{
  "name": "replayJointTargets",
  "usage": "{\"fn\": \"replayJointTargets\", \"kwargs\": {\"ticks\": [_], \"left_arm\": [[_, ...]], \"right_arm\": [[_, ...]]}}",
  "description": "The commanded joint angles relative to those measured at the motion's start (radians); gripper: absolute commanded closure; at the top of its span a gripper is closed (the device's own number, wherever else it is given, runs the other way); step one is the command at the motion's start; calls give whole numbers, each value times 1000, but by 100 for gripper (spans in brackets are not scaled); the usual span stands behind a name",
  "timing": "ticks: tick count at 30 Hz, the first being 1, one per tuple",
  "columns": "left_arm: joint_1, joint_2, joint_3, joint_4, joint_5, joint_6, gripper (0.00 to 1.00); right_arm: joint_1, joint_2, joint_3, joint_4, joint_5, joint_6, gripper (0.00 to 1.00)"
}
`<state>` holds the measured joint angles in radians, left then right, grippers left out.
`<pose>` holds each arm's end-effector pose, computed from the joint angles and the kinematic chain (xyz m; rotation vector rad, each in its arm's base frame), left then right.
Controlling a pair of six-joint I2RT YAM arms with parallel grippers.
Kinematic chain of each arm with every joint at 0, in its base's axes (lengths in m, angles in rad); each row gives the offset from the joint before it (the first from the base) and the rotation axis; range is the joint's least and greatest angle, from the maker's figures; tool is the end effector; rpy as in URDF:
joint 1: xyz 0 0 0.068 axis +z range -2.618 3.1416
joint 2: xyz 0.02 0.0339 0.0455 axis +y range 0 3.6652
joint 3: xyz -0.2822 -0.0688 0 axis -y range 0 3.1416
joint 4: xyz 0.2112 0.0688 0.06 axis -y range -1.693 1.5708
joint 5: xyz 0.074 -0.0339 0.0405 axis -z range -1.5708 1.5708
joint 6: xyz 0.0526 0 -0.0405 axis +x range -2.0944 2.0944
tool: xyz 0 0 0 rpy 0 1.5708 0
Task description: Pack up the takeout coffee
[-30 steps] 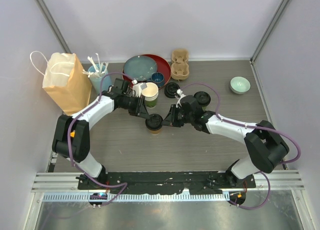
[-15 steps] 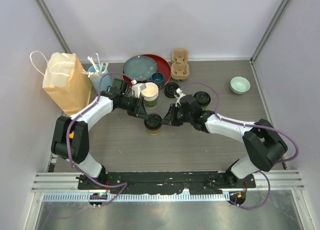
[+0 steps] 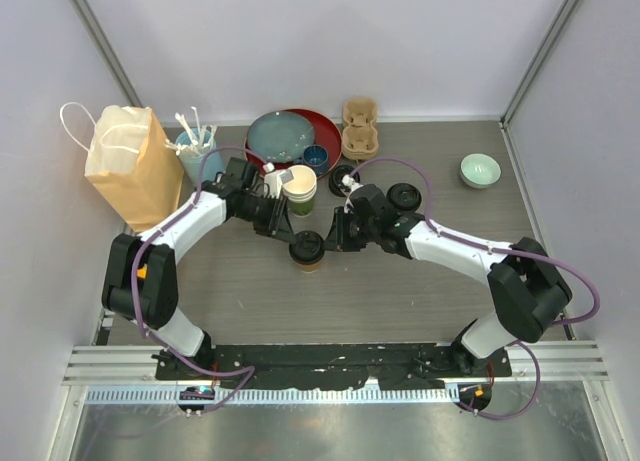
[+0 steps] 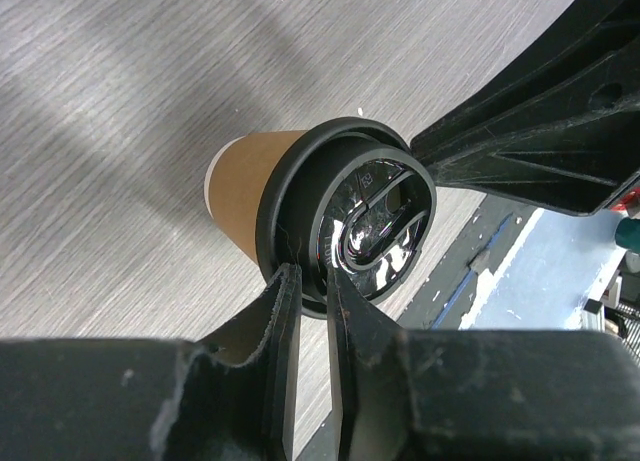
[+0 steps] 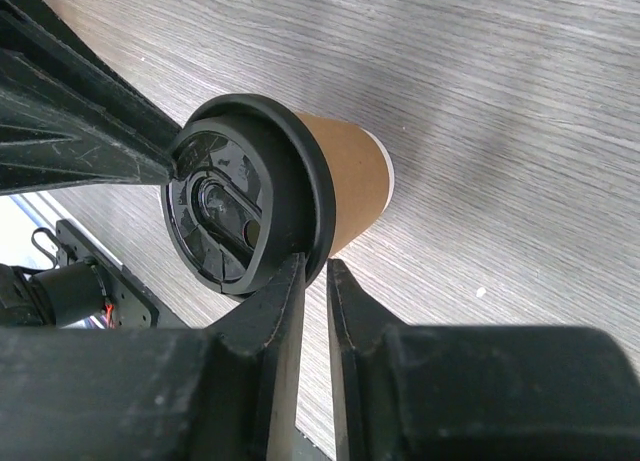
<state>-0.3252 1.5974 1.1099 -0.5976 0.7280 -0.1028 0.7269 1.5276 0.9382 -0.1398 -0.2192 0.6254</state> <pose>0.2684 -0.1274 0.2495 0.5348 2.5680 -1.1096 0.2242 0.2147 0.2444 -0.2463 2.4555 0.9019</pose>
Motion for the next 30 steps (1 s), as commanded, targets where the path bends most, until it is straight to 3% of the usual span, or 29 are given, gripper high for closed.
{"fn": "replayJointTargets", "kwargs": {"ticks": [1,14,20,22,25,30], "left_arm": [[-9,-28,37,-39,40,-11,80],[9,-63,70,-59,42,-15,75],[41,-77,100,-87,42,-15,70],[54,-91,114,-102,-1,-15,63],[81,-117,117,-111,-38,-9,55],[98,-140,107,-120,-45,3,53]], "right_arm": [[5,-3,56,-53,3,-56,78],[5,-23,145,-153,95,-98,74],[20,-50,232,-277,263,-118,62],[71,-53,290,-345,334,-121,52],[124,-27,350,-432,429,-101,48],[183,49,408,-495,471,-73,49]]}}
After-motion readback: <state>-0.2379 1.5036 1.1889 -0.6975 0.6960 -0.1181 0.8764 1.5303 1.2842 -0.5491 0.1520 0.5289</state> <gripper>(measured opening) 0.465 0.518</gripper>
